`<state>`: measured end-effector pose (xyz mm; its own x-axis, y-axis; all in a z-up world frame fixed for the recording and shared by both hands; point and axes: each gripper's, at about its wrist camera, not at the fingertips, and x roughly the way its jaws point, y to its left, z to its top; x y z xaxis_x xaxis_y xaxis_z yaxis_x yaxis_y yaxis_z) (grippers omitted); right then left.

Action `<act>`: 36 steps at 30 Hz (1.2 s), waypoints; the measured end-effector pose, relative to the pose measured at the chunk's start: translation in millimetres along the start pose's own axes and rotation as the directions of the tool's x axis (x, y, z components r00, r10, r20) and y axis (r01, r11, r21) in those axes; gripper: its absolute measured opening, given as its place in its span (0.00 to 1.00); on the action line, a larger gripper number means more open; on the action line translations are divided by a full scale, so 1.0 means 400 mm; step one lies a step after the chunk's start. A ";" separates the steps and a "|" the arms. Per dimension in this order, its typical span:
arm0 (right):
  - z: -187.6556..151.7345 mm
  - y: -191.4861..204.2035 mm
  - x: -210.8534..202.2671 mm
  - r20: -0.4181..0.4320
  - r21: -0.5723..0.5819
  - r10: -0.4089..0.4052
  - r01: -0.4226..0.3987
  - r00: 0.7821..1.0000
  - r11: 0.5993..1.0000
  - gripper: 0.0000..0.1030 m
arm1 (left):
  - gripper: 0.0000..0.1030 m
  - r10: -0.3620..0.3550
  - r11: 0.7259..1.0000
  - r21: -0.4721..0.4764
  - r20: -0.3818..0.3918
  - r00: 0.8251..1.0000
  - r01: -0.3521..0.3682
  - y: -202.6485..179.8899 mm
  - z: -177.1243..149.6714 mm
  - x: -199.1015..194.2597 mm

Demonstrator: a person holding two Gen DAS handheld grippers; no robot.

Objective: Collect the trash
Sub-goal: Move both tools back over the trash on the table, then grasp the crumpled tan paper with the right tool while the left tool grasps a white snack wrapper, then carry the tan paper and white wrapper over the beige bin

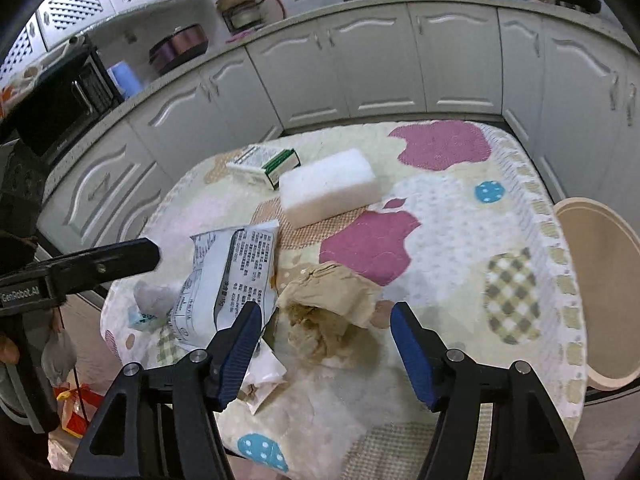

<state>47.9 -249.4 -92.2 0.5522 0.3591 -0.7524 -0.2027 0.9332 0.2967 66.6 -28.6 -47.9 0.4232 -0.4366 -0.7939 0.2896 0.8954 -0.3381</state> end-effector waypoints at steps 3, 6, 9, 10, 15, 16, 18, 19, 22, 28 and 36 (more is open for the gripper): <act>0.002 -0.004 0.018 -0.008 0.011 0.002 -0.002 1.000 1.000 0.63 | 0.63 0.003 1.000 -0.030 -0.017 1.000 -0.004 0.016 0.000 0.036; 0.007 -0.010 0.034 -0.014 0.022 0.006 -0.006 1.000 1.000 0.63 | 0.63 -0.009 0.998 -0.068 -0.035 0.999 0.006 0.038 0.002 0.065; 0.010 -0.012 0.053 -0.021 0.026 0.011 -0.011 1.000 1.000 0.63 | 0.63 -0.024 0.996 -0.091 -0.051 0.998 0.019 0.046 0.006 0.093; 0.012 -0.013 0.058 -0.022 0.029 0.014 -0.013 1.000 0.999 0.63 | 0.63 -0.025 0.995 -0.093 -0.057 0.998 0.019 0.045 0.008 0.102; 0.011 -0.023 0.079 -0.023 0.050 0.036 -0.035 0.999 0.998 0.46 | 0.62 -0.035 0.995 -0.100 -0.079 0.996 0.027 0.036 0.020 0.138; 0.009 -0.026 0.082 -0.027 0.052 0.041 -0.039 0.999 0.998 0.37 | 0.59 -0.028 0.995 -0.092 -0.080 0.996 0.021 0.032 0.022 0.142; 0.007 -0.029 0.083 -0.020 0.051 0.045 -0.044 0.999 0.998 0.31 | 0.49 -0.021 0.997 -0.069 -0.082 0.996 0.015 0.021 0.022 0.147; 0.006 -0.031 0.080 -0.015 0.051 0.049 -0.048 0.999 0.998 0.29 | 0.48 -0.024 0.998 -0.063 -0.082 0.996 0.019 0.017 0.021 0.148; 0.004 -0.032 0.053 0.014 0.047 0.056 -0.057 0.998 0.997 0.27 | 0.39 -0.018 0.999 -0.048 -0.061 0.998 0.015 0.011 0.020 0.135; 0.017 -0.024 -0.031 0.085 0.021 0.074 -0.076 0.994 0.997 0.27 | 0.37 -0.018 1.000 -0.008 0.015 1.000 0.018 -0.007 0.032 0.048; 0.027 -0.010 -0.127 0.159 -0.005 0.072 -0.072 0.985 0.997 0.26 | 0.37 -0.017 0.999 0.052 0.096 0.995 0.012 -0.067 0.044 -0.040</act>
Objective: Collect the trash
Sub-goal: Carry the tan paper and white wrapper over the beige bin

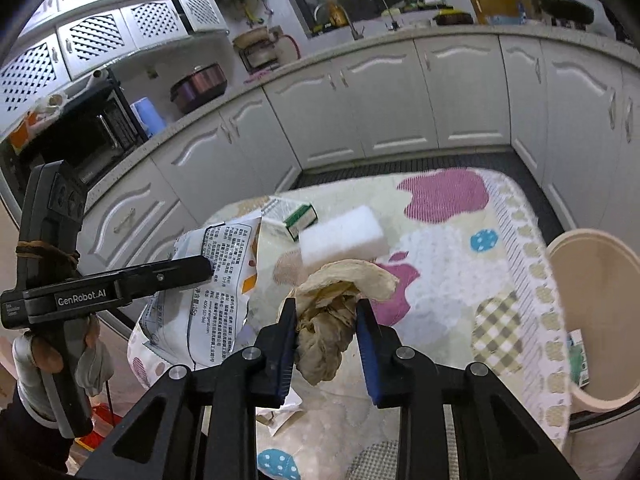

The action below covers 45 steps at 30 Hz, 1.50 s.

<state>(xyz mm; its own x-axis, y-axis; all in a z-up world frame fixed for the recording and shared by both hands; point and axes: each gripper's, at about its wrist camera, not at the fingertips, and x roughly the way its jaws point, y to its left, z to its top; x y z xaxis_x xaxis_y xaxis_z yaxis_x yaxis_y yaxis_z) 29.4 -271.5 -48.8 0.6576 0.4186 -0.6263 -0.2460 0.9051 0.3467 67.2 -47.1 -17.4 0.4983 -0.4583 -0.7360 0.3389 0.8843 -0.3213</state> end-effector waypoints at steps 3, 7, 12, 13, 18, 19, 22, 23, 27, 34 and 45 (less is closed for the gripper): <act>0.005 0.001 -0.027 0.016 -0.007 -0.007 0.008 1.000 1.000 0.26 | 0.37 -0.006 1.000 0.027 0.016 1.000 0.006 -0.036 0.004 -0.011; 0.011 -0.010 -0.055 0.035 -0.010 -0.024 0.025 0.999 1.000 0.26 | 0.37 -0.007 0.998 0.061 0.032 0.999 0.005 -0.083 0.013 -0.009; 0.014 -0.034 -0.087 0.054 -0.001 -0.052 0.052 0.997 0.999 0.26 | 0.37 -0.014 0.996 0.092 0.036 0.999 0.011 -0.132 0.021 0.003; 0.015 -0.040 -0.093 0.059 0.004 -0.058 0.058 0.997 0.998 0.26 | 0.37 -0.015 0.995 0.097 0.036 0.999 0.012 -0.140 0.022 0.006; 0.017 -0.065 -0.122 0.078 0.009 -0.090 0.090 0.993 0.996 0.26 | 0.37 -0.021 0.992 0.122 0.034 0.999 0.017 -0.180 0.030 0.023; 0.018 -0.071 -0.128 0.081 0.011 -0.096 0.095 0.992 0.995 0.26 | 0.37 -0.023 0.992 0.127 0.034 0.999 0.018 -0.188 0.033 0.027; 0.019 -0.093 -0.145 0.090 0.020 -0.116 0.115 0.989 0.993 0.26 | 0.37 -0.028 0.989 0.147 0.034 0.999 0.023 -0.216 0.039 0.040; 0.019 -0.104 -0.152 0.092 0.026 -0.125 0.123 0.988 0.992 0.27 | 0.37 -0.031 0.988 0.152 0.032 0.999 0.026 -0.224 0.040 0.044; 0.018 -0.142 -0.175 0.100 0.049 -0.150 0.146 0.984 0.988 0.27 | 0.37 -0.040 0.984 0.176 0.024 0.999 0.035 -0.268 0.047 0.067; 0.008 -0.216 -0.215 0.108 0.083 -0.214 0.206 0.971 0.975 0.27 | 0.37 -0.061 0.975 0.214 0.001 0.998 0.060 -0.343 0.062 0.119; -0.015 -0.345 -0.263 0.096 0.163 -0.294 0.276 0.951 0.947 0.27 | 0.37 -0.074 0.958 0.276 -0.023 0.997 0.077 -0.467 0.082 0.210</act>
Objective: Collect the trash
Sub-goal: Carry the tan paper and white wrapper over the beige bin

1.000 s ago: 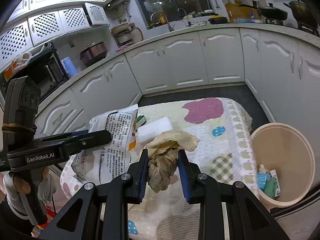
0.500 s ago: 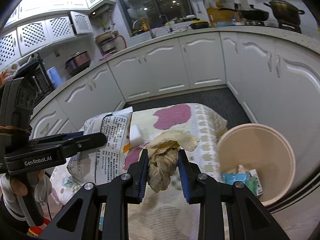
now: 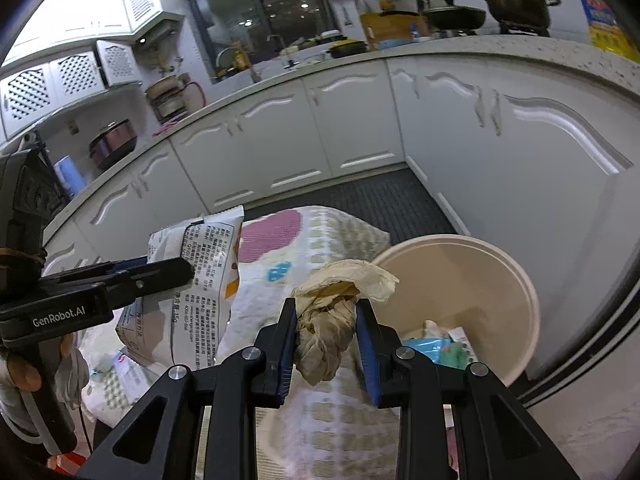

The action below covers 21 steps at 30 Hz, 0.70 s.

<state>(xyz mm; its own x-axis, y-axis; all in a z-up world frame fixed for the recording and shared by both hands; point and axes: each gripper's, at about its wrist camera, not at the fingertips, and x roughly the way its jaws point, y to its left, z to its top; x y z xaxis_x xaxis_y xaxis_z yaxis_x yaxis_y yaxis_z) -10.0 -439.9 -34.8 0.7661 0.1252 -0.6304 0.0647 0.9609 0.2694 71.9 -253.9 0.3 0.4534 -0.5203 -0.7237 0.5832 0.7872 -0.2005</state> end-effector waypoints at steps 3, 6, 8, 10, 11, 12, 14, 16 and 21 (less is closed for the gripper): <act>-0.004 -0.035 0.003 -0.003 0.013 -0.025 0.025 1.000 1.000 0.27 | 0.37 -0.004 1.000 0.011 -0.010 1.000 0.004 -0.021 0.011 0.028; -0.012 -0.069 0.010 -0.010 0.035 -0.037 0.038 0.999 0.999 0.27 | 0.37 -0.005 1.000 0.027 -0.017 1.000 0.006 -0.039 0.022 0.055; -0.017 -0.091 0.015 -0.016 0.050 -0.045 0.046 0.999 0.998 0.27 | 0.37 -0.010 0.999 0.035 -0.025 1.000 0.011 -0.052 0.030 0.074; -0.022 -0.109 0.022 -0.022 0.063 -0.052 0.054 0.998 0.997 0.27 | 0.37 -0.014 0.999 0.045 -0.034 0.999 0.015 -0.068 0.039 0.099; -0.024 -0.119 0.027 -0.026 0.069 -0.057 0.058 0.998 0.996 0.27 | 0.37 -0.016 0.999 0.048 -0.038 0.999 0.018 -0.074 0.043 0.109; -0.025 -0.129 0.030 -0.029 0.073 -0.060 0.062 0.998 0.995 0.27 | 0.37 -0.018 0.998 0.053 -0.043 0.999 0.020 -0.079 0.045 0.118; -0.028 -0.149 0.037 -0.035 0.081 -0.068 0.070 0.997 0.994 0.27 | 0.37 -0.023 0.998 0.061 -0.054 0.998 0.026 -0.093 0.051 0.142; -0.031 -0.165 0.046 -0.042 0.091 -0.076 0.080 0.996 0.993 0.27 | 0.37 -0.026 0.997 0.070 -0.064 0.998 0.030 -0.105 0.056 0.168; -0.042 -0.214 0.078 -0.071 0.123 -0.088 0.096 0.994 0.988 0.27 | 0.37 -0.034 0.998 0.055 -0.095 0.995 0.039 -0.125 0.070 0.250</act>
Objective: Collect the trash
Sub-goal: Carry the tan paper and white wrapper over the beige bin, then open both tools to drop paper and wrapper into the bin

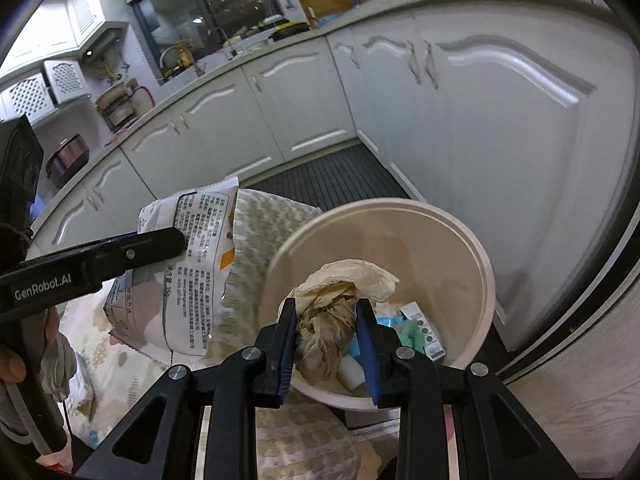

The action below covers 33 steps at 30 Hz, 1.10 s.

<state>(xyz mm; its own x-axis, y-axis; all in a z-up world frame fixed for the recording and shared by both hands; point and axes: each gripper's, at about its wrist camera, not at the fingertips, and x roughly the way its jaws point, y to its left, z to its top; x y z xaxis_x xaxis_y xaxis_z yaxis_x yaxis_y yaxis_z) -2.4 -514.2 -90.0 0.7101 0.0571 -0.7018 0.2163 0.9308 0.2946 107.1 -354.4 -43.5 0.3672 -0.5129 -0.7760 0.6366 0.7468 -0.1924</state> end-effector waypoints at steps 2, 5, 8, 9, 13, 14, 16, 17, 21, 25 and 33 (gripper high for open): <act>-0.002 -0.017 0.016 -0.012 0.010 -0.005 0.005 1.000 1.000 0.27 | 0.37 -0.001 1.000 -0.008 -0.011 1.000 0.001 -0.004 0.006 0.027; -0.004 -0.040 0.039 -0.029 0.026 -0.011 0.011 1.000 1.000 0.27 | 0.37 0.001 1.000 -0.014 -0.025 1.000 -0.001 -0.012 0.011 0.063; -0.009 -0.059 0.059 -0.045 0.041 -0.013 0.015 0.999 0.999 0.27 | 0.37 0.012 1.000 -0.012 -0.032 0.999 -0.012 -0.022 0.012 0.091; -0.011 -0.064 0.067 -0.052 0.043 -0.014 0.017 0.999 0.999 0.27 | 0.37 0.014 1.000 -0.012 -0.034 0.999 -0.014 -0.022 0.013 0.098; -0.013 -0.078 0.092 -0.071 0.045 -0.023 0.026 0.997 0.999 0.27 | 0.38 0.027 1.000 -0.011 -0.039 0.999 -0.028 -0.029 0.015 0.122; -0.013 -0.080 0.097 -0.074 0.048 -0.024 0.027 0.997 0.998 0.27 | 0.38 0.031 0.999 -0.010 -0.040 0.999 -0.032 -0.028 0.015 0.127; -0.008 -0.083 0.110 -0.083 0.056 -0.028 0.033 0.996 0.998 0.27 | 0.40 0.039 0.999 -0.011 -0.040 0.998 -0.039 -0.024 0.013 0.133; -0.007 -0.087 0.117 -0.089 0.059 -0.031 0.037 0.996 0.998 0.27 | 0.42 0.042 0.999 -0.012 -0.040 0.998 -0.043 -0.022 0.012 0.135; -0.004 -0.095 0.135 -0.102 0.064 -0.046 0.052 0.994 0.997 0.42 | 0.48 0.054 0.998 -0.011 -0.038 0.998 -0.055 -0.018 0.012 0.145; -0.006 -0.102 0.142 -0.102 0.079 -0.053 0.062 0.993 0.995 0.47 | 0.50 0.061 0.998 -0.013 -0.044 0.997 -0.061 -0.011 0.010 0.154; -0.009 -0.106 0.127 -0.092 0.103 -0.053 0.063 0.994 0.993 0.47 | 0.50 0.057 0.998 -0.028 -0.046 0.997 -0.058 -0.004 0.003 0.149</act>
<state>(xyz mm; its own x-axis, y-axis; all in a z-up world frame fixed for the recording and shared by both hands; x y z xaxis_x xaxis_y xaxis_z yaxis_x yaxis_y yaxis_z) 22.1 -549.5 -140.7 0.6328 0.0405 -0.7732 0.3282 0.8904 0.3153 128.6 -386.5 -88.8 0.3710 -0.4492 -0.8127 0.5949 0.7870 -0.1634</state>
